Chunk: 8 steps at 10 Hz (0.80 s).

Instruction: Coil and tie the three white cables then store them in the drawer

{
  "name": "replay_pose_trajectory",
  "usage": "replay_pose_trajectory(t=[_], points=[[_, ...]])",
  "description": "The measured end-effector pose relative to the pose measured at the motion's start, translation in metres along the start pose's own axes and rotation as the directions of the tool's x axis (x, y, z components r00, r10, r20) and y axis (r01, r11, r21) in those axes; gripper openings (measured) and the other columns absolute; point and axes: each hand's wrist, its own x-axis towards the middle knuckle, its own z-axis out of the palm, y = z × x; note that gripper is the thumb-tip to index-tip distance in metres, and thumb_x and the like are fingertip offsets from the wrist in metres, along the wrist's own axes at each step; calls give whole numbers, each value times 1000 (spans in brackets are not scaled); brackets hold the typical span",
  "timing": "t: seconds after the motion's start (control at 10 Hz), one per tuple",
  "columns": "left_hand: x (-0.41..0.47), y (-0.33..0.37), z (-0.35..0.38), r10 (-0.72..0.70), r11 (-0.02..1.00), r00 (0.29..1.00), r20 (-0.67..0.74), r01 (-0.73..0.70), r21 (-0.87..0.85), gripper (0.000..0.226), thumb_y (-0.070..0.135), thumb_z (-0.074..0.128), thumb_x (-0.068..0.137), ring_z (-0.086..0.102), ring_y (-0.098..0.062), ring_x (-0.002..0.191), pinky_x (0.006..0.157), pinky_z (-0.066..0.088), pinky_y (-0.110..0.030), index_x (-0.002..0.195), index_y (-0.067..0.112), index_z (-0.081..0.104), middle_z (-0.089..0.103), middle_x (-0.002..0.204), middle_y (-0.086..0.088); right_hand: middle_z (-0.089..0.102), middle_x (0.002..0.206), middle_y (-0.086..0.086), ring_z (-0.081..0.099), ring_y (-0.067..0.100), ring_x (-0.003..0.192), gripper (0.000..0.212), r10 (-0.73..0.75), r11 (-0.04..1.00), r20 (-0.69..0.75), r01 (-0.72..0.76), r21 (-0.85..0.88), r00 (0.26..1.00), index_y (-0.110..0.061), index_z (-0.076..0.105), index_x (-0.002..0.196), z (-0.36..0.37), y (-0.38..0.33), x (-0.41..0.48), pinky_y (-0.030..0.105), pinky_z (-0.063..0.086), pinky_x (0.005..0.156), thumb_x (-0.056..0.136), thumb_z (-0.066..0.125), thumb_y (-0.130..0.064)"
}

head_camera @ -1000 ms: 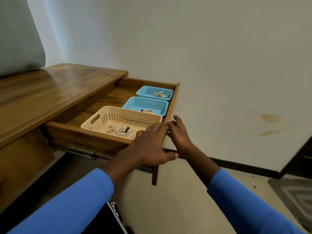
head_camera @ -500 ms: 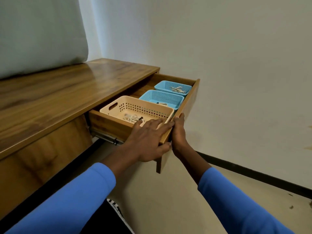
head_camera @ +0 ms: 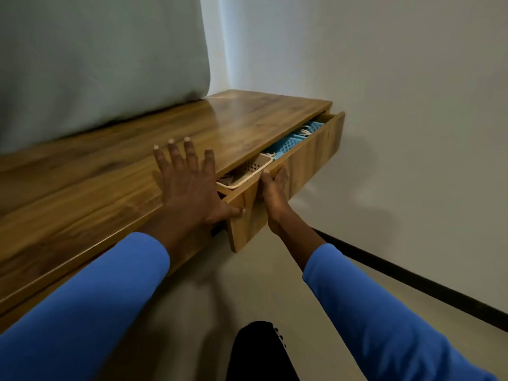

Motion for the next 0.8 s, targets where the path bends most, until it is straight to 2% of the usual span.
replay_pose_trajectory(t=[0.1,0.2,0.3,0.4,0.5,0.6,0.7,0.8], points=[[23,-22,12,-112,993,988,109,116,-30,151,110,38,49,13,-54,152,117,-6,-73,164,16,8,11,168,-29,0,174,-9,5,21,160,108,76,992,93,-85,98,993,-35,1,165,28,0,17,59,13,127,80,41,-88],[38,-27,22,-90,993,989,116,98,-66,128,98,51,65,46,-46,137,117,29,-62,155,10,29,42,153,-25,-1,174,-10,0,22,161,126,131,971,182,-163,175,975,-38,1,165,53,6,31,61,10,127,63,42,-101],[44,-23,29,-81,993,994,76,87,-80,120,91,57,71,48,-45,135,112,40,-54,155,8,31,43,152,-25,-17,172,-9,-14,21,159,108,151,962,107,-171,213,983,-32,-8,164,73,6,37,59,1,128,85,43,-85],[45,-22,30,-81,994,995,64,86,-74,121,89,58,71,47,-46,136,112,39,-55,155,8,30,42,153,-25,-21,172,-6,-20,22,158,91,133,978,12,-133,159,991,-28,-11,164,79,8,39,56,-4,128,100,42,-66],[40,-25,24,-80,985,990,117,97,-145,122,90,57,72,39,-50,140,115,35,-58,157,9,25,34,158,-26,-7,174,-1,-3,27,160,92,134,986,-19,-131,105,991,-25,-3,166,76,3,32,56,8,129,99,42,-69],[20,-40,12,-34,904,983,182,108,-413,113,90,52,76,21,-44,152,122,25,-55,161,21,22,16,170,-15,25,169,8,30,31,153,81,28,1000,-169,-25,19,985,-21,19,164,78,-22,11,49,30,122,100,46,-62],[-14,-84,6,-128,782,992,3,103,-615,94,79,57,84,10,-26,159,126,17,-52,160,32,28,8,174,-2,32,161,11,38,25,144,68,-338,930,-107,314,-193,935,-17,31,157,88,-57,-10,34,35,114,100,59,-40],[-47,-144,4,-283,799,928,-243,88,-594,81,76,57,85,9,-20,160,124,18,-51,151,34,41,14,173,0,42,149,12,42,24,137,60,-558,760,148,574,-305,817,-12,43,147,110,-90,-26,24,31,106,93,68,-20]])
